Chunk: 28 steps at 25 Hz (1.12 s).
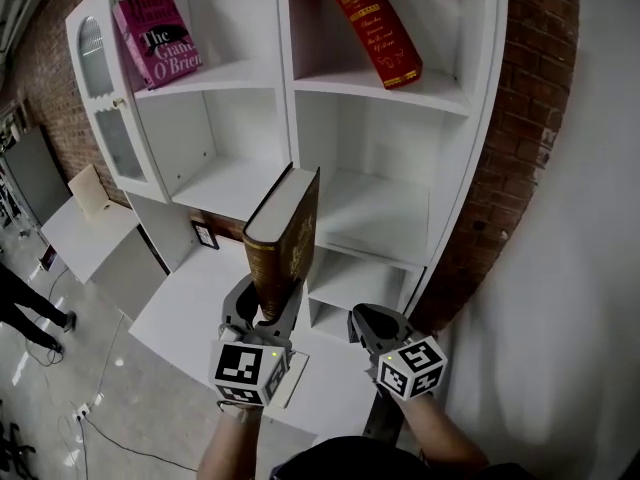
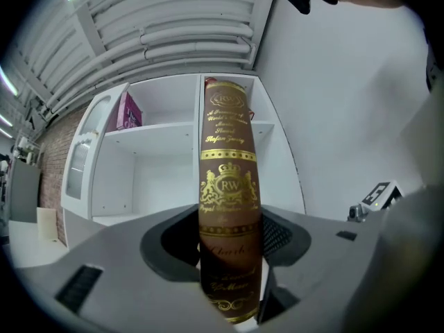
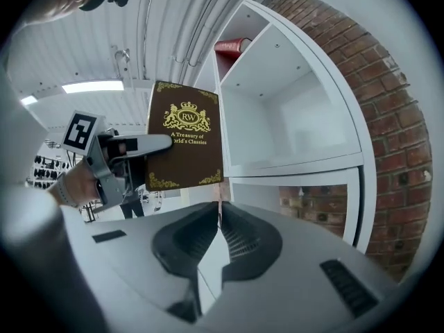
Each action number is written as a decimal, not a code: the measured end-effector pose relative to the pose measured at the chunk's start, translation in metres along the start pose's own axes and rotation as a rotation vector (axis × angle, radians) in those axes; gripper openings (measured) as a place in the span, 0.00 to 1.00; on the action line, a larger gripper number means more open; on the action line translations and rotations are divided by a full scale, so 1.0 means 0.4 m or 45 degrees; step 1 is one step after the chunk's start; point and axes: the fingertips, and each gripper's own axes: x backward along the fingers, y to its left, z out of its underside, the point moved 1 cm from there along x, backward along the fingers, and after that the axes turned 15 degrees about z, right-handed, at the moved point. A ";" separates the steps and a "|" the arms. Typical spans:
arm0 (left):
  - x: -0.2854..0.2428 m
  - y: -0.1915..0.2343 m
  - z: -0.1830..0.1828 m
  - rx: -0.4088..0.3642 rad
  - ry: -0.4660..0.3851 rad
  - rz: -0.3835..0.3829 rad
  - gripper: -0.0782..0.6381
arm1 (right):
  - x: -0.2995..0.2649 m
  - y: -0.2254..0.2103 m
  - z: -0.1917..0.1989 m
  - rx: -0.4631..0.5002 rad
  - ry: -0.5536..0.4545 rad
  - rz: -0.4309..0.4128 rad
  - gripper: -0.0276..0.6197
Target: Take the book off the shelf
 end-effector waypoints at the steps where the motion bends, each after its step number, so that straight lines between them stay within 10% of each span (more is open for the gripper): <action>1: 0.011 0.004 0.015 0.008 0.016 -0.012 0.42 | -0.003 0.006 0.001 -0.001 0.002 -0.007 0.08; 28: 0.212 0.037 0.398 0.165 0.209 -0.170 0.42 | -0.021 0.163 0.179 0.140 0.090 -0.233 0.08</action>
